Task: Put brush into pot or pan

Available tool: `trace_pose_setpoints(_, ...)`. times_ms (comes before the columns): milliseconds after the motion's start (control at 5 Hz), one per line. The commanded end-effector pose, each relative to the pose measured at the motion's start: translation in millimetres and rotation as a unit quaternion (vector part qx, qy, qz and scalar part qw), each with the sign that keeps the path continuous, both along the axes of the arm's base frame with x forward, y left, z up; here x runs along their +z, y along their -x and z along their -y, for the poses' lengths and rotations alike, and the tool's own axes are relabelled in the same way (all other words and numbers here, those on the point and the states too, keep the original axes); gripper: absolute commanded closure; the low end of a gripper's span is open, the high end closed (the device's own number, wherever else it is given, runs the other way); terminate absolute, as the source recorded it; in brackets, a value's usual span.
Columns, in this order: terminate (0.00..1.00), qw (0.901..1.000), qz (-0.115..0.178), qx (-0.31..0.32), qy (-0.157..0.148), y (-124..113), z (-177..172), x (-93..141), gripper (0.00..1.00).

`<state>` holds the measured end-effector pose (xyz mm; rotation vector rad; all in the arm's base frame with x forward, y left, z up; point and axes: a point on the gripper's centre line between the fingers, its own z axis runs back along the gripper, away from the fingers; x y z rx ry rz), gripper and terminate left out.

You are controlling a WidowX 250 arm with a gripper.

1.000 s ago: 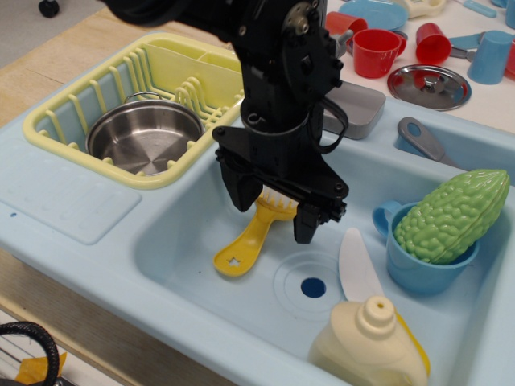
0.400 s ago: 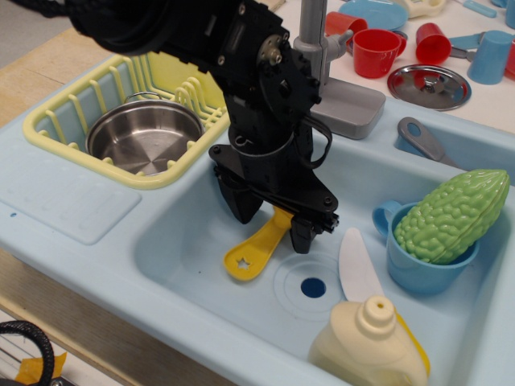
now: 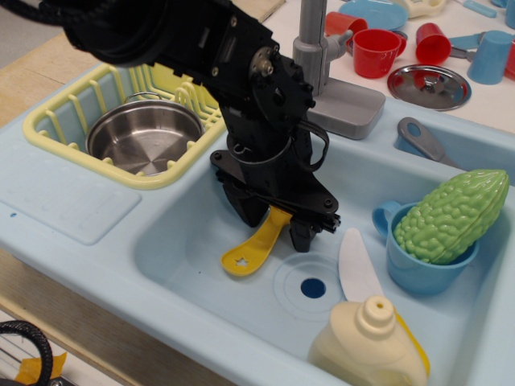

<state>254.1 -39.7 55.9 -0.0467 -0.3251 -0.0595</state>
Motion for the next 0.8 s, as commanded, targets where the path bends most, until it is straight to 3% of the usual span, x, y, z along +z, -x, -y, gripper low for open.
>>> trace_pose_setpoints(0,0.0,0.9997,-0.003,0.023,0.003,-1.0,-5.9,-4.5,1.0)
trace_pose_setpoints(400,0.0,0.9993,-0.014,0.033,-0.011,-2.4,0.7,16.3,1.0)
trace_pose_setpoints(600,0.0,0.9984,0.004,0.045,-0.035,2.9,8.1,37.7,1.0)
